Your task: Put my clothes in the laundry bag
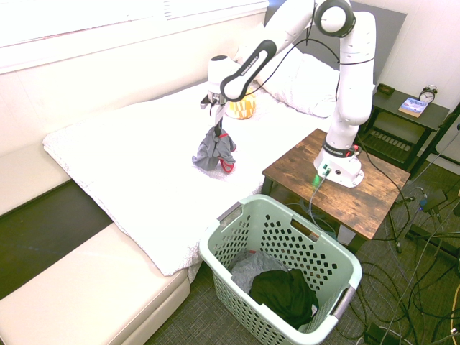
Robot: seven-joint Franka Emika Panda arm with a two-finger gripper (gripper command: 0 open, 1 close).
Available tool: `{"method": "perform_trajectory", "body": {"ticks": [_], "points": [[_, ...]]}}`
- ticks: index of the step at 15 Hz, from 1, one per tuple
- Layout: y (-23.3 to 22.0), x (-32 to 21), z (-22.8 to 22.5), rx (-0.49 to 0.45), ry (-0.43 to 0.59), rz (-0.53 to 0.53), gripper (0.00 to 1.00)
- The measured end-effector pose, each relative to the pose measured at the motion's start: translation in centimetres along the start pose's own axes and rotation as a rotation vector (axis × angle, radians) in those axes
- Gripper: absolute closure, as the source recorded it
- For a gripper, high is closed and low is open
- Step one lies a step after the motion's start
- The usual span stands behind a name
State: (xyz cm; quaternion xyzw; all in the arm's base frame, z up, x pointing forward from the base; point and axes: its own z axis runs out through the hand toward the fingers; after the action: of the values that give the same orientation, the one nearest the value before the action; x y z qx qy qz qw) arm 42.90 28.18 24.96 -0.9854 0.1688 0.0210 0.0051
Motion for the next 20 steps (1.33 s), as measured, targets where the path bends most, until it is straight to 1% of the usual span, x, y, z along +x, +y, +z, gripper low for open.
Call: {"method": "perform_trajectory", "body": {"ticks": [2,4,6,8,9,10,11,12,14,16,20], "points": [[-1.4,-10.0,-0.7,-0.025,0.005,-0.055,1.00],[-1.1,-21.4,-0.4,-0.061,0.007,-0.116,1.00],[0.5,-34.0,-0.2,-0.103,0.017,-0.184,1.00],[3.4,-46.8,-0.3,-0.125,0.037,-0.237,1.00],[4.6,-51.7,-0.6,-0.112,0.061,-0.255,1.00],[4.9,-54.5,-1.0,-0.092,0.079,-0.258,1.00],[4.2,-54.6,-1.0,-0.091,0.079,-0.250,1.00],[3.1,-53.6,-0.7,-0.103,0.069,-0.235,0.00],[1.4,-52.1,0.1,-0.135,0.034,-0.211,0.00],[1.1,-52.2,0.7,-0.153,0.017,-0.220,0.00],[1.1,-52.2,0.8,-0.152,0.023,-0.230,0.00]]}}
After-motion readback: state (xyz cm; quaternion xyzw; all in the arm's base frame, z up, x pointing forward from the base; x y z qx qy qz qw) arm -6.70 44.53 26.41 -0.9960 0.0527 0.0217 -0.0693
